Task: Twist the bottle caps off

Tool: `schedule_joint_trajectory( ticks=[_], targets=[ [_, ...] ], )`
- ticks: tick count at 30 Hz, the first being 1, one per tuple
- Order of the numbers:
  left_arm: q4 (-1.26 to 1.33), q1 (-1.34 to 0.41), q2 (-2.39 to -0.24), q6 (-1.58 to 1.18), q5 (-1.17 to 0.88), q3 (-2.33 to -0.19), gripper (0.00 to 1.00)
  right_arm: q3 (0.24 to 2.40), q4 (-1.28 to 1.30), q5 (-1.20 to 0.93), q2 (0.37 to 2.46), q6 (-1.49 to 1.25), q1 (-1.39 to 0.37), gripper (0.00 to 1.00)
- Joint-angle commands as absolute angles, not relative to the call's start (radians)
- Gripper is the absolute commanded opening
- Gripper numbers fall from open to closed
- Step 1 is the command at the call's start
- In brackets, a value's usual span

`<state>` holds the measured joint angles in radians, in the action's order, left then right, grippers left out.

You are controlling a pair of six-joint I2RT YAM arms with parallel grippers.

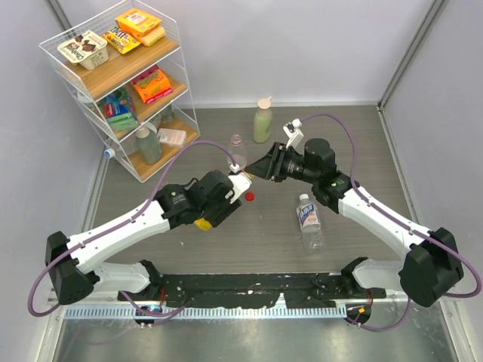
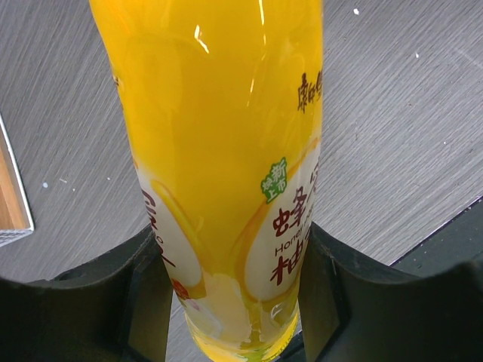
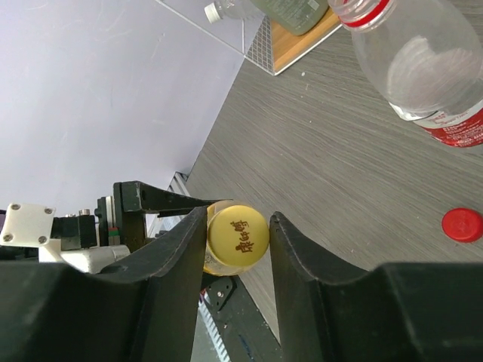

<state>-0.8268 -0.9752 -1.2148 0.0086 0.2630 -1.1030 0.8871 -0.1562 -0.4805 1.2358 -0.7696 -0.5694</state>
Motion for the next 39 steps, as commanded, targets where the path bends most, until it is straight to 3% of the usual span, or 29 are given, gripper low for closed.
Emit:
schedule_joint_trajectory(
  ticks=[1, 2, 7, 9, 19, 39],
  targets=[
    [-0.788, -0.979, -1.206, 0.014, 0.271, -1.1, 0.0, 0.907, -0.193, -0.518, 1.244, -0.799, -0.583, 0.39],
    [-0.788, -0.979, -1.204, 0.014, 0.273, -1.1, 0.0, 0.911, -0.19, -0.526, 1.244, -0.801, -0.584, 0.37],
    [-0.798, -0.979, -1.2, 0.012, 0.278, -1.108, 0.0, 0.911, -0.193, -0.525, 1.236, -0.799, -0.586, 0.07],
    [-0.802, -0.979, -1.197, 0.011, 0.279, -1.111, 0.0, 0.904, -0.205, -0.529, 1.229, -0.795, -0.588, 0.02],
    [-0.807, -0.979, -1.125, 0.006, 0.213, -1.132, 0.0, 0.841, -0.31, -0.586, 1.155, -0.736, -0.588, 0.01],
    [-0.799, -0.979, -1.017, 0.026, -0.394, -1.241, 0.0, 0.749, -0.457, -0.767, 0.917, -0.615, -0.587, 0.02]
  ],
)
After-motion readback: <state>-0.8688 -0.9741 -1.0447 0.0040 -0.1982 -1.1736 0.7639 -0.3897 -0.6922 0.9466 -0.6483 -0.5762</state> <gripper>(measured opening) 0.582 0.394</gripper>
